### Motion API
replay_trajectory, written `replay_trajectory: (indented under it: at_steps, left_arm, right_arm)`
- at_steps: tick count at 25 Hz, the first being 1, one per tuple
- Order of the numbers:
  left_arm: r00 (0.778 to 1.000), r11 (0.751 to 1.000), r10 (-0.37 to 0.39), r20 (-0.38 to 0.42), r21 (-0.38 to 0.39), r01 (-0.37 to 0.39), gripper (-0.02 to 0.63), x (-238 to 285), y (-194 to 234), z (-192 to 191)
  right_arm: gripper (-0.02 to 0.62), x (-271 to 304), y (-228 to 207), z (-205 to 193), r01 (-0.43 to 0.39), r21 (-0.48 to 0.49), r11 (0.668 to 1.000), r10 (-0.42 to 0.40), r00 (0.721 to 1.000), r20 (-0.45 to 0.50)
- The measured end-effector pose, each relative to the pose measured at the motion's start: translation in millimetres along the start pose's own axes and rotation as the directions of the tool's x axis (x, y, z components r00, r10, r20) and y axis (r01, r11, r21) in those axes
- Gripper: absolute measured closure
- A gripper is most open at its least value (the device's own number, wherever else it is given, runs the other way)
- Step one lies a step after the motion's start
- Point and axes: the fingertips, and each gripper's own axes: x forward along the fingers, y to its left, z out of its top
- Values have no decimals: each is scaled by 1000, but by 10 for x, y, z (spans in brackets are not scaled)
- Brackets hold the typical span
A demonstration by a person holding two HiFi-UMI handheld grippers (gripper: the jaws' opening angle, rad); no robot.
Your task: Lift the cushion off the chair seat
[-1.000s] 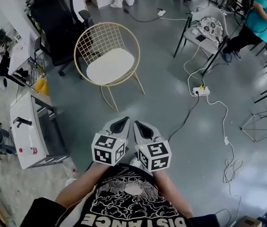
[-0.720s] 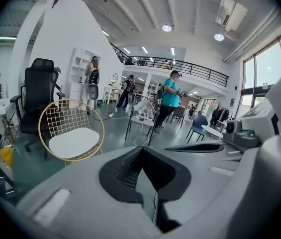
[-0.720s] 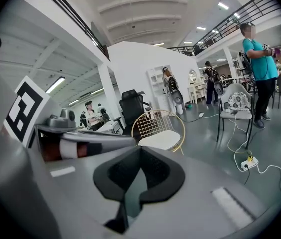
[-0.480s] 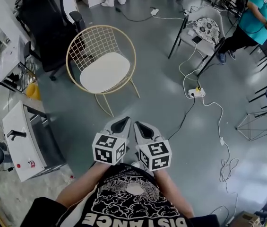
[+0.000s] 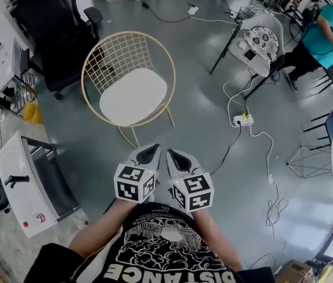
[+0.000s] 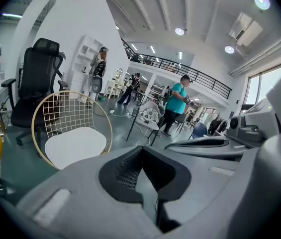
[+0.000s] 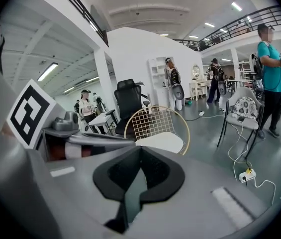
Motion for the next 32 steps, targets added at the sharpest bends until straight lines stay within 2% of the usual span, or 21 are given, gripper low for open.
replay_trajectory:
  at_steps: [12,19,26,32]
  left_arm:
    - [999,999,-39,18,-9,39,615,111,643,411]
    - [998,999,-52,36,-8,53,615,231,732,556]
    - [998,1000,2,64,-15,-1,615,363,933,684]
    - [990,993,111,92,-58,-107,615,602,1131,851]
  right_arm:
    - [595,626,47,419,46,-26,999,-47,999,-16]
    - [595,833,-21,621,46,-43,998,-46,999,-4]
    - [595,1108,-56,793,-21,-86,996,21,1000,1]
    - [595,1383,-238,930,-139,-123,983,138,990,-15]
